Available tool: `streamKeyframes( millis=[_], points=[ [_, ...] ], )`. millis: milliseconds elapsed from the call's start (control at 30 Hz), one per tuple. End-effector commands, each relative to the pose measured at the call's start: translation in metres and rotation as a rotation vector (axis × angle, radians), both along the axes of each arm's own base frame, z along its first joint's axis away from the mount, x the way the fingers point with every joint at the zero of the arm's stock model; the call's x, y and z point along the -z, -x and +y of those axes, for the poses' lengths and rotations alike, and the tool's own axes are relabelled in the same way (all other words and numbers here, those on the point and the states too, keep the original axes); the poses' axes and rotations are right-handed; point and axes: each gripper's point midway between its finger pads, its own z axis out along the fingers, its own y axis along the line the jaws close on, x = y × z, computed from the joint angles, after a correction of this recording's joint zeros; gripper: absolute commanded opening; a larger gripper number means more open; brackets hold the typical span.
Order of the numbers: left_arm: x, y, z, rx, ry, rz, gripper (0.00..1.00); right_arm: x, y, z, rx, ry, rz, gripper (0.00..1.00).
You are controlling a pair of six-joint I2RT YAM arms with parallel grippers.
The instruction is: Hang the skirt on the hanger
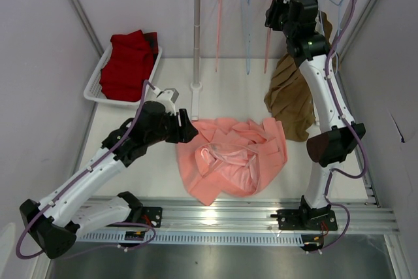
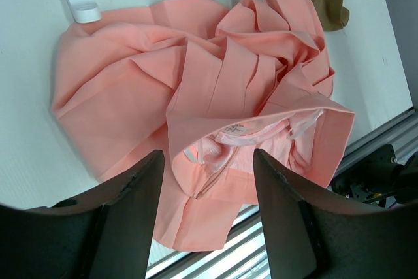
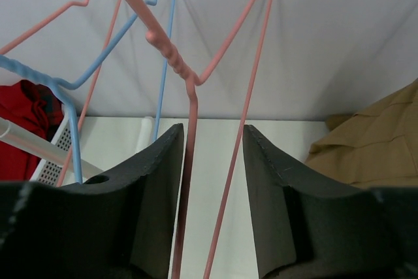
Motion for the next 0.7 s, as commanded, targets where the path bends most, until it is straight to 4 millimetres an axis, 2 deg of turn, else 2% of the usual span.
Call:
streamKeyframes(
  millis=[0, 200, 267, 667],
  points=[
    [-0.0163, -0.001, 0.0006, 0.005, 0.011, -0.052, 0.62, -0.0204, 0.0139, -0.0086, 0.018, 0.033, -0.039, 0.46],
    [-0.0179, -0.0002, 0.0005, 0.006, 0.014, -0.054, 0.62, -0.0177, 0.0169, -0.0114, 0.026, 0.056, -0.029, 0.43],
    [-0.0189, 0.0001, 0.0009, 0.005, 0.018, -0.056, 0.62, -0.0185, 0.0183, -0.0113, 0.026, 0.06, -0.027, 0.39],
    [-0.0205, 0.0021, 0.002, 0.004, 0.025, -0.057, 0.62, -0.0196, 0.0151, -0.0112, 0.019, 0.085, -0.029, 0.38]
  ],
)
